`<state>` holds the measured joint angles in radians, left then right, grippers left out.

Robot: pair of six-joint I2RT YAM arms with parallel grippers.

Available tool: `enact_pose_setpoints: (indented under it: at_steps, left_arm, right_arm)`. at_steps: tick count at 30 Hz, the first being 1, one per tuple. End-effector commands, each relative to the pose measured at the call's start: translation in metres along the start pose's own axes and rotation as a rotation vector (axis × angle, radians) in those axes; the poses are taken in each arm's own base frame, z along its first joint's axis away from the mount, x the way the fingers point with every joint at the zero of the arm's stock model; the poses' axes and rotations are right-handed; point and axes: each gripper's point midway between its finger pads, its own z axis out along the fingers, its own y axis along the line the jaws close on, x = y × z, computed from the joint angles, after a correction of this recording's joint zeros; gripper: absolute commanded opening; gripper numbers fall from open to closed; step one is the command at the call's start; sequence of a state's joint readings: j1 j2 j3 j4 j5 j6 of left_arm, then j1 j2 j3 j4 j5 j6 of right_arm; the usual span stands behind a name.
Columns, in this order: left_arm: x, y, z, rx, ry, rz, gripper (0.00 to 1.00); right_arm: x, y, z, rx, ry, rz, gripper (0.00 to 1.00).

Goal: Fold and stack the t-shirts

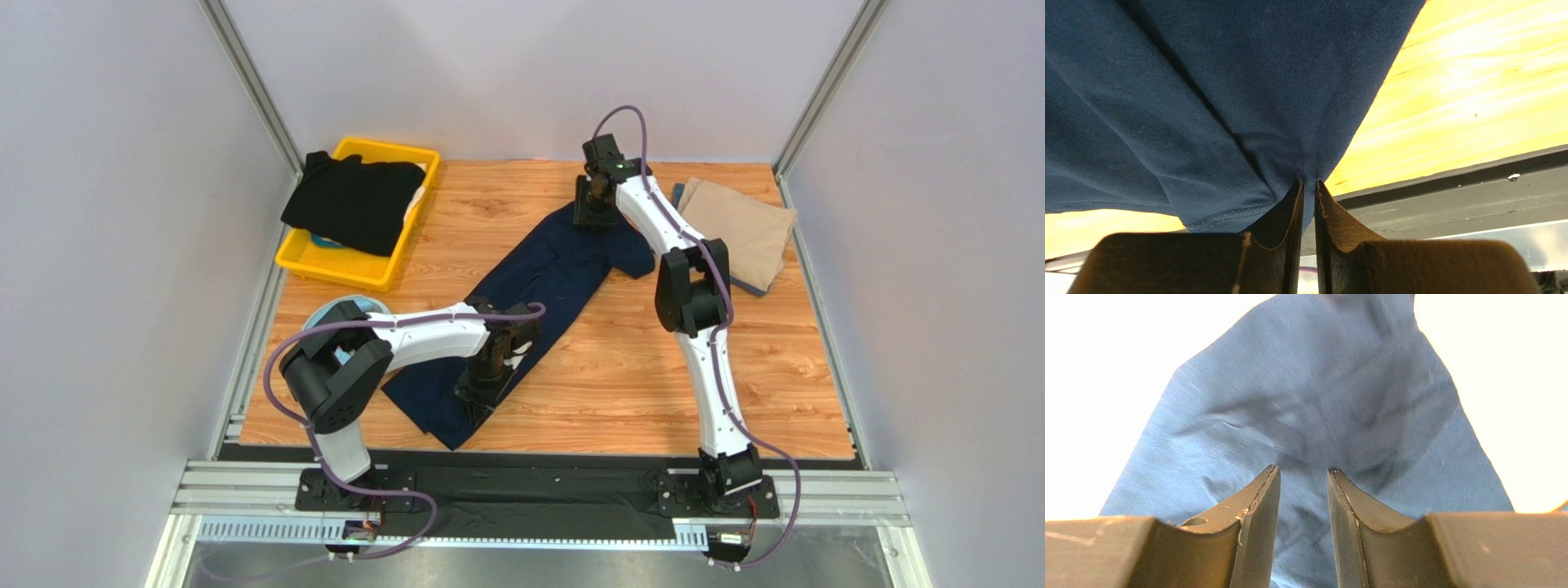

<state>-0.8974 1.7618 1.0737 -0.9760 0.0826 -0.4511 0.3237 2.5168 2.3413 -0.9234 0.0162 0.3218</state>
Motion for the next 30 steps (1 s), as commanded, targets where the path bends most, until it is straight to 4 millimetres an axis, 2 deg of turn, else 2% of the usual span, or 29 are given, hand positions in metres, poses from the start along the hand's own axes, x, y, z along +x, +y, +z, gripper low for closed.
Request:
enact_pose_setpoints:
  at_steps: [1,2,3,5,6,8,9,10,13,15,16,17,18,20,21,24,30]
  left_arm:
    - [0.004,-0.002,-0.007,0.013,-0.031,0.011,0.17]
    - [0.003,-0.001,-0.008,0.01,-0.04,0.011,0.18]
    - [0.0,-0.001,-0.01,0.007,-0.052,0.012,0.18]
    - [-0.005,-0.001,-0.014,-0.001,-0.073,0.014,0.19]
    - [-0.01,-0.002,-0.018,-0.003,-0.092,0.016,0.21]
    - [-0.015,-0.001,-0.024,-0.017,-0.114,0.021,0.22]
    - [-0.023,-0.002,-0.032,-0.02,-0.139,0.02,0.23]
    - [-0.025,-0.002,-0.038,-0.023,-0.15,0.019,0.24]
    - [-0.046,0.003,-0.063,-0.059,-0.247,0.012,0.25]
    - [-0.061,0.0,-0.08,-0.049,-0.311,0.005,0.26]
    - [-0.069,0.003,-0.085,-0.054,-0.335,-0.01,0.26]
    - [-0.075,0.003,-0.088,-0.049,-0.351,-0.018,0.27]
    - [-0.083,0.002,-0.094,-0.041,-0.375,-0.029,0.27]
    - [-0.094,0.005,-0.093,-0.037,-0.388,-0.051,0.27]
    - [-0.099,0.006,-0.094,-0.038,-0.395,-0.054,0.27]
    - [-0.106,0.01,-0.085,-0.057,-0.382,-0.051,0.29]
    - [-0.11,0.015,-0.062,-0.082,-0.34,-0.055,0.31]
  right_arm:
    - [-0.067,0.034,-0.065,-0.163,-0.219,-0.024,0.4]
    - [-0.077,0.04,-0.09,-0.19,-0.263,-0.026,0.4]
    - [-0.074,0.041,-0.095,-0.201,-0.262,-0.029,0.4]
    - [-0.083,0.047,-0.121,-0.238,-0.317,-0.035,0.41]
    - [-0.092,0.049,-0.152,-0.254,-0.372,-0.038,0.41]
    - [-0.088,0.043,-0.165,-0.234,-0.385,-0.041,0.41]
    - [-0.089,0.039,-0.187,-0.222,-0.417,-0.04,0.42]
    - [-0.079,0.026,-0.185,-0.157,-0.392,-0.032,0.42]
    - [-0.063,-0.004,-0.2,-0.028,-0.375,-0.018,0.46]
    - [-0.039,-0.02,-0.188,0.037,-0.308,-0.007,0.46]
    - [-0.03,-0.027,-0.191,0.061,-0.299,-0.003,0.46]
    - [-0.009,-0.036,-0.178,0.09,-0.245,0.015,0.5]
    - [0.002,-0.042,-0.172,0.106,-0.22,0.023,0.52]
    - [0.016,-0.048,-0.167,0.116,-0.2,0.031,0.53]
    - [0.033,-0.055,-0.156,0.137,-0.156,0.035,0.57]
    - [0.049,-0.075,-0.146,0.192,-0.13,0.045,0.61]
    - [0.06,-0.102,-0.128,0.247,-0.107,0.074,0.63]
